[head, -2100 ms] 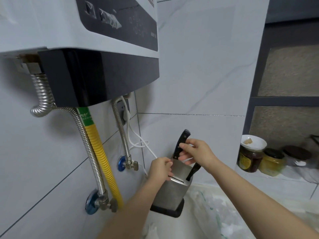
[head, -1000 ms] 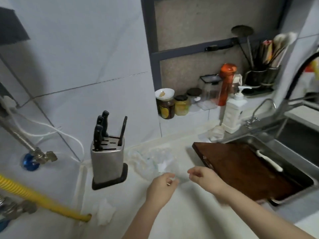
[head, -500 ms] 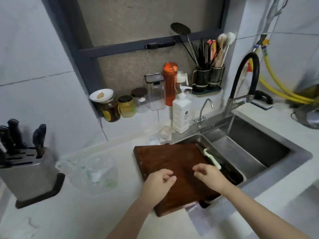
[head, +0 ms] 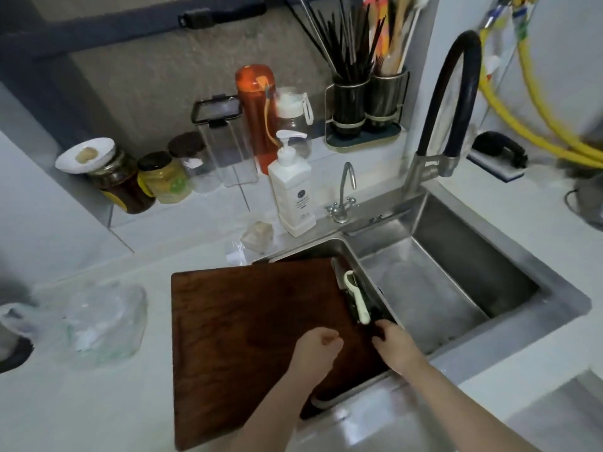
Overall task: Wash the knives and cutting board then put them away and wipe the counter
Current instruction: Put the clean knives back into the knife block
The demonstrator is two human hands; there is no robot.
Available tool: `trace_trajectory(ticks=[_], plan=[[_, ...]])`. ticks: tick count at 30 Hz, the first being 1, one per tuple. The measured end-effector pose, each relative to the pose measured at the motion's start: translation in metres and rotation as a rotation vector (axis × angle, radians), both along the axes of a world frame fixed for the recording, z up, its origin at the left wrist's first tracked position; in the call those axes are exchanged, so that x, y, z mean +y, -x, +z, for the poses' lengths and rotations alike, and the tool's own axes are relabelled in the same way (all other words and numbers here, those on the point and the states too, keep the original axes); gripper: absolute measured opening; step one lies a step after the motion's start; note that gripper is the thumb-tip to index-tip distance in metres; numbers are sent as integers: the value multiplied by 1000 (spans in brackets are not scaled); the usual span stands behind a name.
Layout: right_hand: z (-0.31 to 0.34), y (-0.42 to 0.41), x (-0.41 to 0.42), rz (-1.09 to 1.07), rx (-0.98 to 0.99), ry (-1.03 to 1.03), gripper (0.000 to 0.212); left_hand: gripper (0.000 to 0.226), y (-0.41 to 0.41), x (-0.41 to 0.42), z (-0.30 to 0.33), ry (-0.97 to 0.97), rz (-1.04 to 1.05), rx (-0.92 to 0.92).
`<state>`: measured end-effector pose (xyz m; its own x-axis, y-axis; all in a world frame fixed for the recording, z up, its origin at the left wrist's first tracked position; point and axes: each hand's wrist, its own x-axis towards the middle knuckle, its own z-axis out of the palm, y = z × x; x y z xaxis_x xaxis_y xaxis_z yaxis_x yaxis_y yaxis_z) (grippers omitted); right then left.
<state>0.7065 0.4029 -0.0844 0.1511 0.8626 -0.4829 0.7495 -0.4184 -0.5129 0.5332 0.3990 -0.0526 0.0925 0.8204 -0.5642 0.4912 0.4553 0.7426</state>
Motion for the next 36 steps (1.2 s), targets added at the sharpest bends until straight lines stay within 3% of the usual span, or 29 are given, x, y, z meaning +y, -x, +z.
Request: trace_trajectory(ticks=[8,15,17,22,28,33,36], plan=[[-41,4,13,-50,-23,47,45,35,-51,55,-49,37,34,79],[-50,1,25,-226,200,67,49,25,-71,91,-77,87,133,108],[-53,2,25,-264,230,73,52,14,-70,99,-81,90,100,185],[-58,2,29,-276,240,72,45,30,-74,112,-79,60,-41,382],[-58,1,32,-231,267,132,43,21,-81,122,-75,1,-195,521],[-41,6,33,-360,542,186,35,28,-68,115,-65,87,-191,563],[-25,13,36,-513,744,257,23,42,-47,102,-60,120,-28,419]])
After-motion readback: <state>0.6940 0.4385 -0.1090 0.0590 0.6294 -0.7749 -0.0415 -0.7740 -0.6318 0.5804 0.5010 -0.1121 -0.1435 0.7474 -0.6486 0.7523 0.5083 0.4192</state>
